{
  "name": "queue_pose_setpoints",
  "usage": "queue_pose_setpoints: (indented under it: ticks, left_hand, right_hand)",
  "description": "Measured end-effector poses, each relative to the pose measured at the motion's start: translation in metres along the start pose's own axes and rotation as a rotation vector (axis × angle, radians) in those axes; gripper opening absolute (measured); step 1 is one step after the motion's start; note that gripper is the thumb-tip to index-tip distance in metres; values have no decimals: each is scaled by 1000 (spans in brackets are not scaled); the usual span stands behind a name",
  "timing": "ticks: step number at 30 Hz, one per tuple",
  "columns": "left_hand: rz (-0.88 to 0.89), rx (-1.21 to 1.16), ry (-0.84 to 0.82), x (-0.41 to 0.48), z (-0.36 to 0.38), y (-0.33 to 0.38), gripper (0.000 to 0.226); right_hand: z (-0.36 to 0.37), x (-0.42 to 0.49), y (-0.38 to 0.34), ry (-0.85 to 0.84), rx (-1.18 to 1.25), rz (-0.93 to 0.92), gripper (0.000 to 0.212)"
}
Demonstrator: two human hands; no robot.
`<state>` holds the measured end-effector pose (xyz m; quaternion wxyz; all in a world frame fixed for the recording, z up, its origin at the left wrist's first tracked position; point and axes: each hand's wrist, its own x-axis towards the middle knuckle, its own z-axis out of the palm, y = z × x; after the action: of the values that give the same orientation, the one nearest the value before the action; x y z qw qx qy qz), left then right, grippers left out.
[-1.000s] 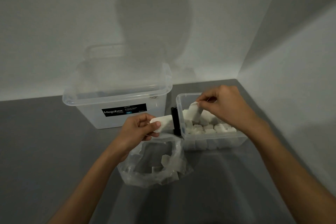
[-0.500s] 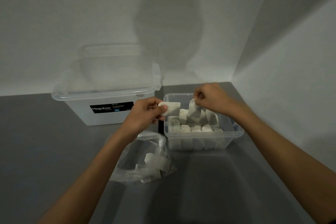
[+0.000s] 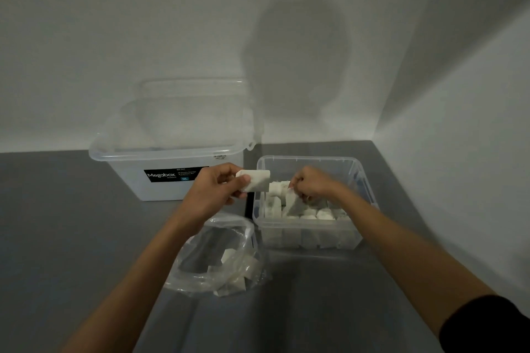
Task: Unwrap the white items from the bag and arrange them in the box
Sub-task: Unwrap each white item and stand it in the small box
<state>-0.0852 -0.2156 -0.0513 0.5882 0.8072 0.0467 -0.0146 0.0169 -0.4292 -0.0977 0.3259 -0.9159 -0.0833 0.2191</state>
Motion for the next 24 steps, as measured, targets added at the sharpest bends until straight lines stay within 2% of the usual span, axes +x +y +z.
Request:
queue_pose_setpoints:
  ticks: [11,16,20,24]
  left_hand:
    - [-47,21,38,4,-1,-9,8]
    - [-56,34,14,7,4,-13,8]
    - [-46,45,-29,10,7,-12,8]
    - [-21,40,-57,14,11,-7,13]
  right_hand:
    - [9,18,9,-105,0,74,23]
    - [15,15,10,-36,23,30,13]
    - [10,7,5,74,-105,-59,15]
    - [-6,-15,-9,201,64,-192,13]
